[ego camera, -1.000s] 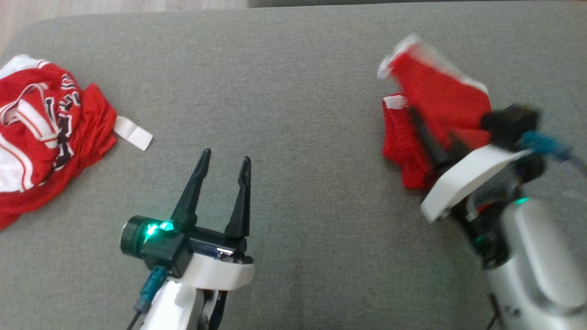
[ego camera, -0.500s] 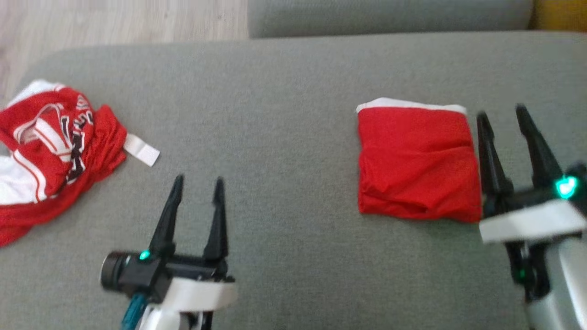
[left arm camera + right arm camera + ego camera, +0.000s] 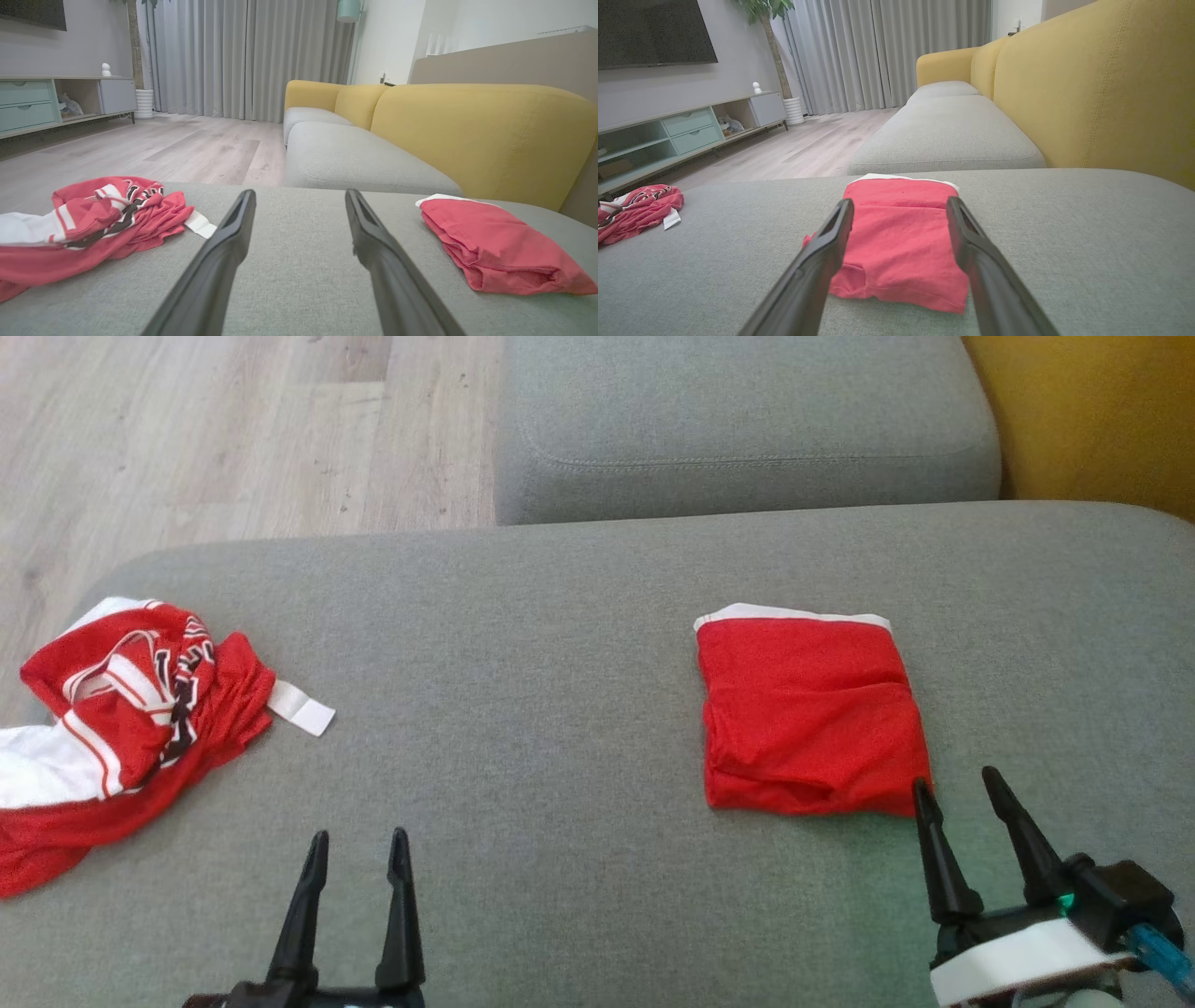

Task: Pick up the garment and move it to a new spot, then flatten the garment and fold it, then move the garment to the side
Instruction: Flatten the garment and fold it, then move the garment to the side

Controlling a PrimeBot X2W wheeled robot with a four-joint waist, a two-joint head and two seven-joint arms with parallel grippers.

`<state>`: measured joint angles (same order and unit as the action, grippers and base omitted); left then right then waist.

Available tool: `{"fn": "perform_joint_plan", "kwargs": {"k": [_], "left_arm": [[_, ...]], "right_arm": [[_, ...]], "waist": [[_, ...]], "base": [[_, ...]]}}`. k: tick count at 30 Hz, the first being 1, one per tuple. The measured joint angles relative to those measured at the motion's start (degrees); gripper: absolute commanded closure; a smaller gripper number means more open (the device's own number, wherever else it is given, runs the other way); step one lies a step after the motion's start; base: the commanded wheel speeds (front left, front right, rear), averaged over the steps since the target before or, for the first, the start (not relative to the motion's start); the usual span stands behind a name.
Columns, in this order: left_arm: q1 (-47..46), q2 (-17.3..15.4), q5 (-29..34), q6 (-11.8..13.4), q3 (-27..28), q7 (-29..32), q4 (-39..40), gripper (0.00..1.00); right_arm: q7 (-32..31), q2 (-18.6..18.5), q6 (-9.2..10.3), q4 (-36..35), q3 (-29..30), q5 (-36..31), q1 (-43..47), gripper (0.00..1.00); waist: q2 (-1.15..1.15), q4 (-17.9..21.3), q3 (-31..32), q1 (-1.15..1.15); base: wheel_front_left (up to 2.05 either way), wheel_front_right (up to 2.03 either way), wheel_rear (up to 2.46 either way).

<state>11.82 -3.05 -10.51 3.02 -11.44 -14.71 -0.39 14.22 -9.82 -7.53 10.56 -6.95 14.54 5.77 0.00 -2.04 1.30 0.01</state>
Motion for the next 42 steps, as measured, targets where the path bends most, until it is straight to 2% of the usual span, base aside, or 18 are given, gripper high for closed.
{"fn": "perform_joint_plan", "kwargs": {"k": [16,34,42], "left_arm": [[0.3,0.0,0.0,-0.1,0.7,0.0,-1.5,0.00],[0.3,0.0,0.5,-0.1,0.7,0.0,-1.6,0.00],[-0.1,0.0,1.1,-0.6,0.5,0.0,-0.8,0.00]], "right_arm": [[0.0,1.2,0.00,0.0,0.1,-1.0,0.0,0.00],[0.0,1.5,0.00,0.9,-0.1,-1.1,0.0,0.00],[0.1,1.5,0.00,1.8,0.9,-1.8,-0.8,0.00]], "waist": [[0.00,-1.1,-0.2,-0.01],[0.00,-0.5,-0.9,-0.01],[0.00,0.1,-3.6,-0.01]], "base": [[0.00,0.00,0.00],[0.00,0.00,0.00],[0.00,0.00,0.00]]}}
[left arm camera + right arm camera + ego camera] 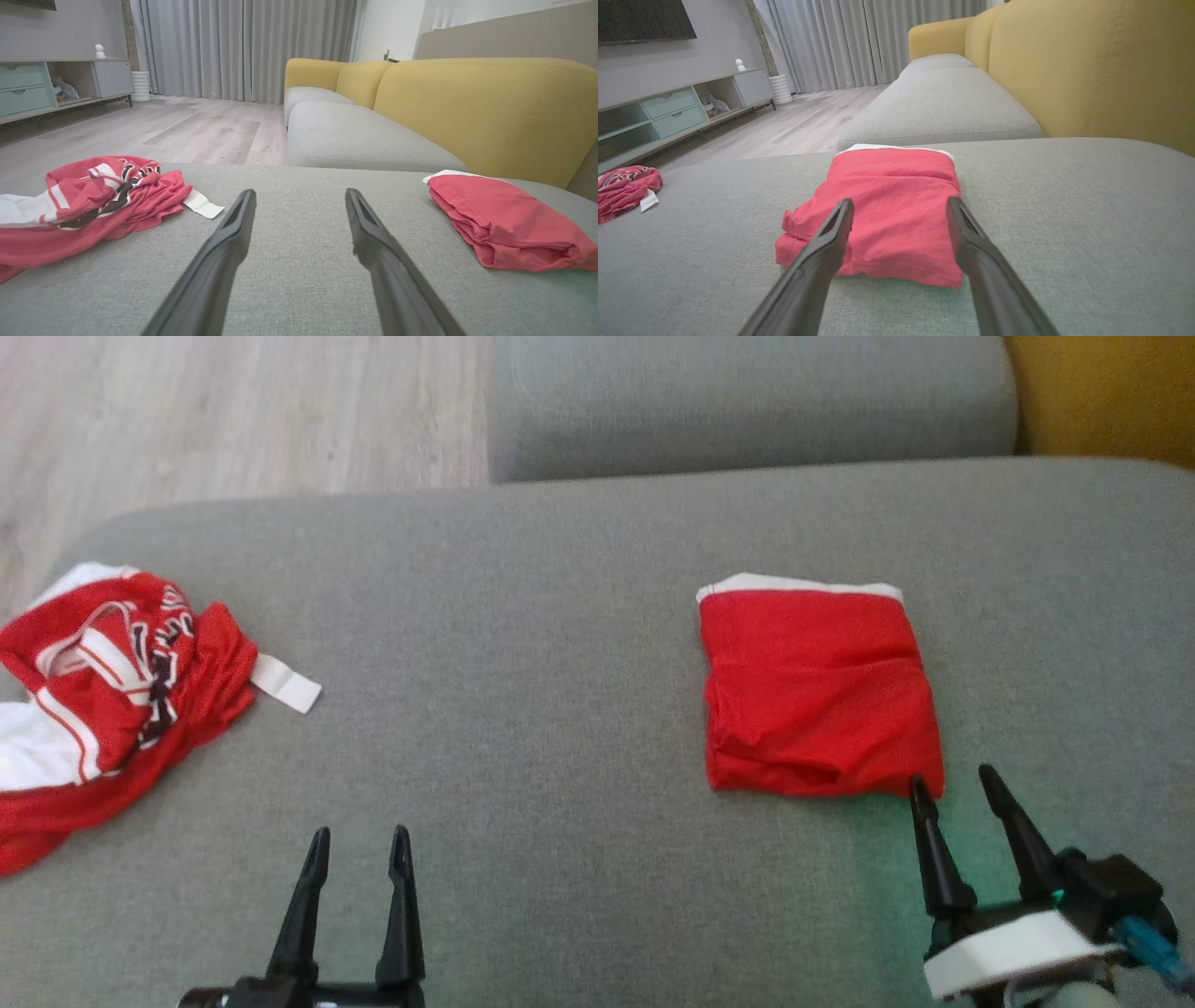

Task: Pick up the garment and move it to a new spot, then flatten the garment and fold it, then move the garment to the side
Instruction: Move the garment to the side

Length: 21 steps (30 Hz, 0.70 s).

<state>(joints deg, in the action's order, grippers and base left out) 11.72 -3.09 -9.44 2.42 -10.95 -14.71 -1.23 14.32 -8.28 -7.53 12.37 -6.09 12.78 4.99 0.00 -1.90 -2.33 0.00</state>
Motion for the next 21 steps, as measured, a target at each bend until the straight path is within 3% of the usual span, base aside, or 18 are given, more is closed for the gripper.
{"fn": "perform_joint_plan", "kwargs": {"k": [12,21], "left_arm": [[-5.3,0.0,0.5,-1.2,-0.6,0.0,0.5,0.00],[-8.4,0.1,0.5,-1.3,-2.1,0.0,0.5,0.00]], "right_arm": [[-0.4,-0.5,0.00,9.3,1.0,1.0,-13.6,0.00],[-11.9,-1.5,0.00,19.0,3.2,2.8,-22.5,0.00]], "waist": [[0.00,1.0,-8.2,-0.01],[0.00,0.3,-11.9,-0.01]], "base": [[0.00,0.00,0.00],[0.00,0.00,0.00]]}}
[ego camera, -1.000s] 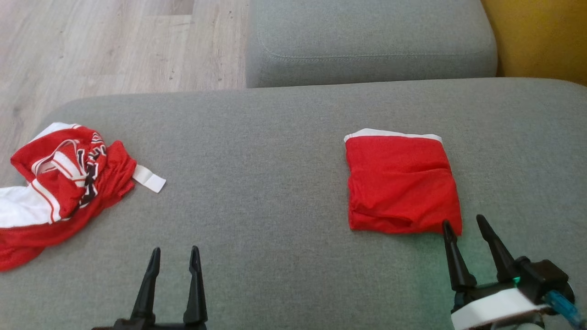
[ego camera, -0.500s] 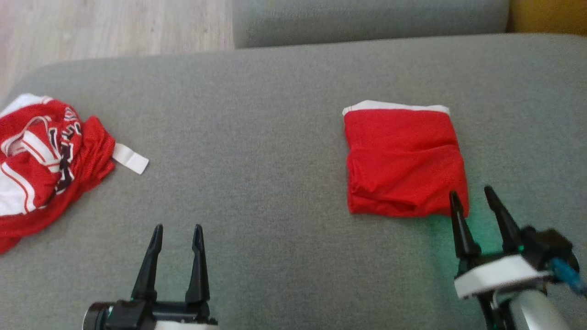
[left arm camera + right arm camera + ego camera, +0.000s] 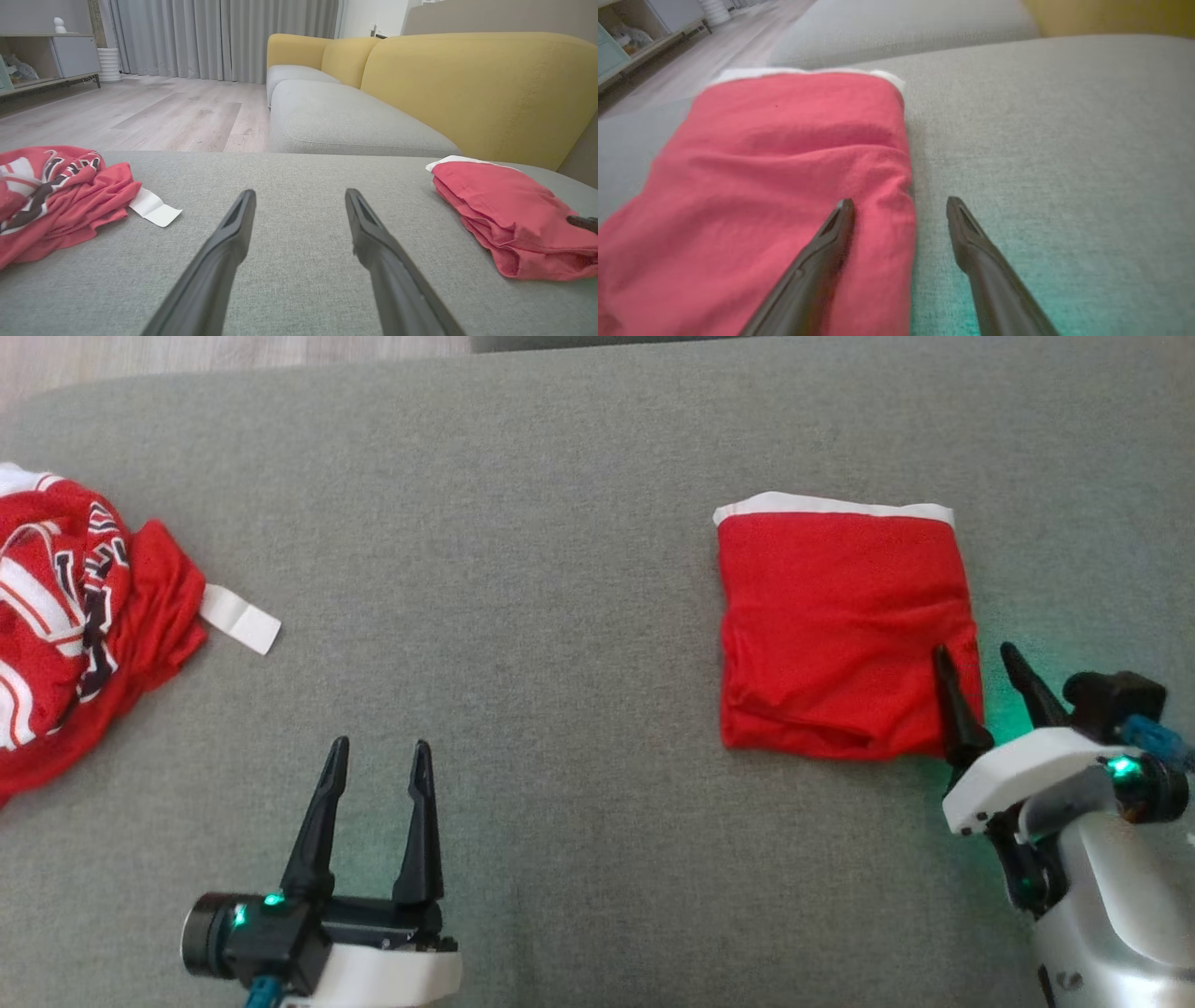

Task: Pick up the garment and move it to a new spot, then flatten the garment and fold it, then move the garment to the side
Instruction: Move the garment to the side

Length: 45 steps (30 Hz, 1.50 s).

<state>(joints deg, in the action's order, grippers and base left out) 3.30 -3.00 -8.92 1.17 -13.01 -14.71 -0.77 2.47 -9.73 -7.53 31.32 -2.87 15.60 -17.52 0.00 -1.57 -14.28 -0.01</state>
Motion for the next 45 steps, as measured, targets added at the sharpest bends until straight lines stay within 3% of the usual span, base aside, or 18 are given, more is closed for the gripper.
{"fn": "perform_joint_plan", "kwargs": {"k": [1,2,3,7,12,19,25,39,40,41,42,45], "left_arm": [[-0.1,0.0,0.0,0.0,-0.1,0.0,-0.1,0.00],[-0.2,0.0,0.0,0.0,-0.3,0.0,-0.1,0.00],[-0.3,0.0,0.0,0.0,-0.5,0.0,-0.1,0.00],[-0.8,0.0,0.0,0.0,-0.6,0.0,-0.1,0.00],[-1.1,0.0,1.5,-0.5,-0.6,0.0,0.7,0.00],[-6.2,-0.3,3.6,-3.2,-1.0,0.0,4.4,0.00],[-12.0,-2.4,5.2,-5.3,-1.4,0.0,6.9,0.00],[-18.3,-3.8,5.4,-6.3,-1.8,-0.3,9.6,0.00],[-18.4,-3.7,5.4,-6.3,-1.9,-0.4,9.7,0.00],[-18.6,-3.6,5.4,-6.3,-2.0,-0.5,9.7,0.00],[-18.7,-3.6,5.4,-6.3,-2.0,-0.5,9.7,0.00],[-19.2,-3.2,5.3,-6.3,-2.1,-0.4,8.9,0.00]], "right_arm": [[-1.3,-0.1,0.00,1.0,-0.2,0.0,-0.5,0.12],[-2.2,-0.1,0.00,1.6,-0.5,0.3,-0.8,0.61],[-3.0,-0.1,0.00,1.8,-0.7,1.2,-1.0,1.00],[-4.0,-0.3,0.00,1.0,-1.9,3.0,-1.9,1.00],[-4.7,-4.4,0.00,-2.8,-1.8,3.0,-2.1,1.00],[-9.0,-12.5,0.00,-8.9,3.1,2.5,-4.7,1.00],[-11.9,-17.1,0.00,-12.6,9.0,1.5,-7.5,1.00],[-15.4,-20.0,0.00,-17.6,20.5,-6.4,-11.3,1.00],[-15.4,-20.0,-0.01,-17.9,21.0,-7.9,-11.3,0.81],[-15.4,-19.8,-0.01,-18.3,21.8,-9.0,-11.3,0.10],[-15.4,-19.4,0.00,-18.9,22.6,-9.9,-11.3,0.00],[-15.0,-17.7,-0.01,-20.1,23.9,-12.7,-11.2,0.00]], "waist": [[0.00,-0.1,-0.2,0.00],[0.00,-0.3,-0.3,0.01],[0.00,-0.5,-0.5,0.01],[0.00,-0.6,-1.2,0.01],[0.00,0.9,-3.0,0.01],[0.00,4.9,-8.3,0.01],[0.00,7.9,-14.7,0.00],[0.00,11.2,-25.5,0.01],[0.00,11.0,-25.7,0.01],[0.00,10.8,-25.8,0.01],[0.00,10.6,-25.9,0.01],[0.00,10.0,-25.4,0.01]], "base": [[0.00,0.00,0.00],[0.00,0.00,0.00],[0.00,0.00,0.00],[0.00,0.00,0.00],[0.00,0.00,0.00],[0.00,0.00,0.00],[0.00,0.00,0.00],[0.00,0.00,0.00],[0.00,0.00,0.00],[0.00,0.00,0.00],[0.00,0.00,0.00],[0.00,0.00,0.00]]}}
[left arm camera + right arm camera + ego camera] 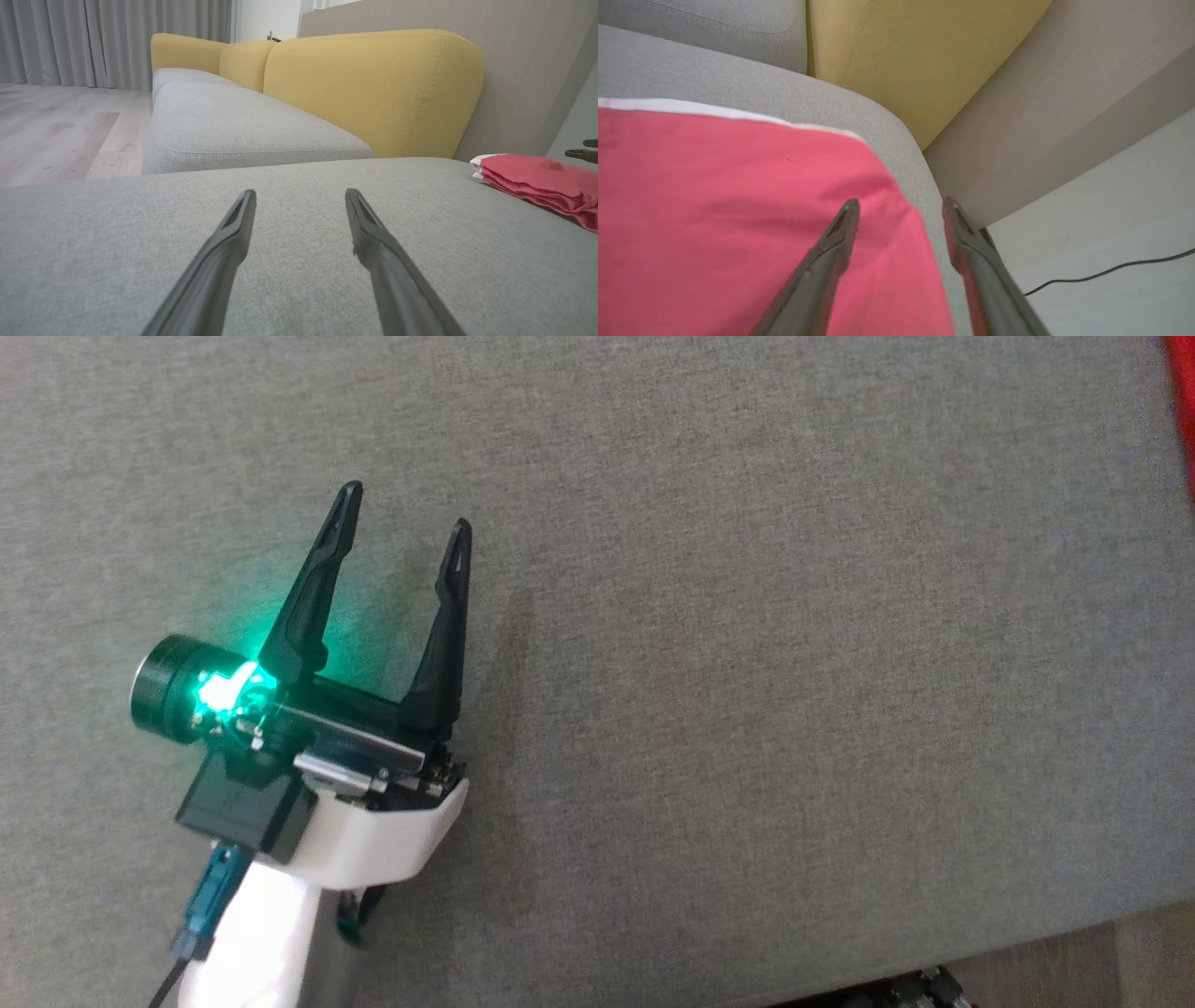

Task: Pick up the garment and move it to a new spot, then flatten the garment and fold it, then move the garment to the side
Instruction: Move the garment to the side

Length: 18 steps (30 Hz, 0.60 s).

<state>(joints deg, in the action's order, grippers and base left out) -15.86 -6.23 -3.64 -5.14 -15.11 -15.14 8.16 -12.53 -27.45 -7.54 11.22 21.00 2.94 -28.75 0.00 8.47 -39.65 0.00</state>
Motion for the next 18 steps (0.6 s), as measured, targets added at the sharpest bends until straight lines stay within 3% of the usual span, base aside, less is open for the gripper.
{"fn": "perform_joint_plan", "kwargs": {"k": [4,8,14,18], "left_arm": [[-0.2,0.5,-0.8,0.1,0.4,0.0,-1.9,0.00],[0.4,1.5,-2.2,0.8,1.4,0.0,-4.1,0.00],[3.6,2.7,-5.4,2.8,4.3,0.0,-8.5,0.00],[5.4,3.2,-7.3,2.9,5.7,0.0,-11.6,0.00]], "right_arm": [[1.8,3.5,0.00,-1.4,0.2,-3.5,0.4,0.00],[4.2,9.6,0.01,-1.6,-1.7,-1.1,2.4,0.00],[10.2,14.0,0.01,1.3,-12.4,4.3,7.7,0.00],[15.9,15.7,0.01,5.7,-21.3,8.8,9.9,0.00]], "waist": [[0.00,-0.8,2.1,0.00],[0.00,-1.8,5.4,0.00],[0.00,-3.6,12.2,0.01],[0.00,-5.0,17.1,0.01]], "base": [[0.00,0.00,0.00],[0.00,0.00,0.00],[0.00,0.00,0.00],[0.00,0.00,0.00]]}}
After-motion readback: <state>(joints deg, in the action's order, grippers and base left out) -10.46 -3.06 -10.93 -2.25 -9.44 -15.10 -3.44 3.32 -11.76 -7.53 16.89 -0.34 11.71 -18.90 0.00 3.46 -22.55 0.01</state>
